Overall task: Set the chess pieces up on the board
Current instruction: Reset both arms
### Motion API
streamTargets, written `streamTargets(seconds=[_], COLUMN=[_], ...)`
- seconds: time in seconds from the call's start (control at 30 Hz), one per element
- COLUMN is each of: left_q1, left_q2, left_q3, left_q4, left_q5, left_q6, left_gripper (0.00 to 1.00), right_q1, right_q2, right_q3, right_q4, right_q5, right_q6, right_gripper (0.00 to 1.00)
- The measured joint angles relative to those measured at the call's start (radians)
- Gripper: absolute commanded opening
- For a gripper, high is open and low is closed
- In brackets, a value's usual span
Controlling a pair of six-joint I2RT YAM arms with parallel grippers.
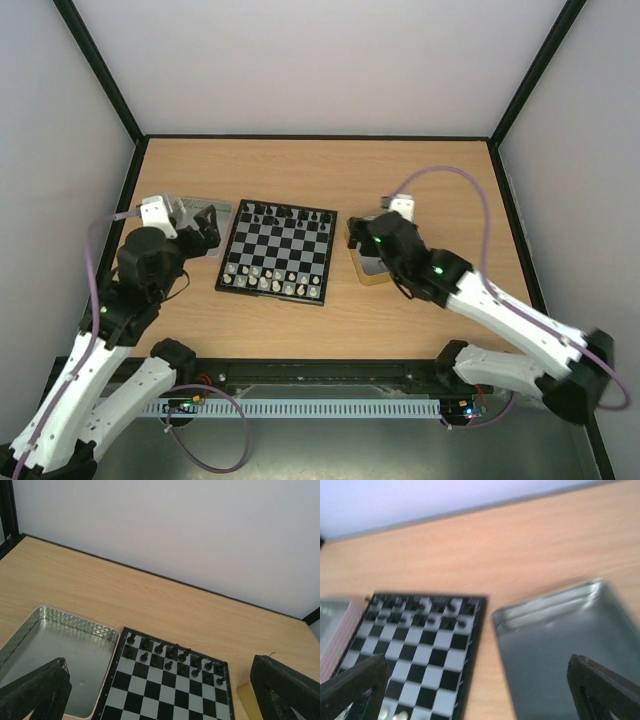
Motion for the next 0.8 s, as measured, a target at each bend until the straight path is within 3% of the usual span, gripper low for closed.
streamTargets(seconds=[0.3,0.5,0.8], left_q1=[0.0,0.0,0.0], left_q2=[-0.15,-0.169,-0.209], left_q3=[0.041,0.107,0.251], left_q4=[-0.059,-0.157,-0.227], left_q5=[0.003,-0.029,-0.045], left_q6=[0.02,0.02,0.02], left_gripper=[0.99,0.99,0.99], right_q1=[-0.008,-0.008,-0.008], right_q2=[-0.492,-0.648,-0.757], right_q3=[-0.131,-0.123,-0.027], right_q4=[-0.008,-0.079,-0.158], right_q5=[0.304,0.428,0.526], right_q6=[-0.046,-0.058,-0.079], right_gripper=[0.98,0.98,0.98])
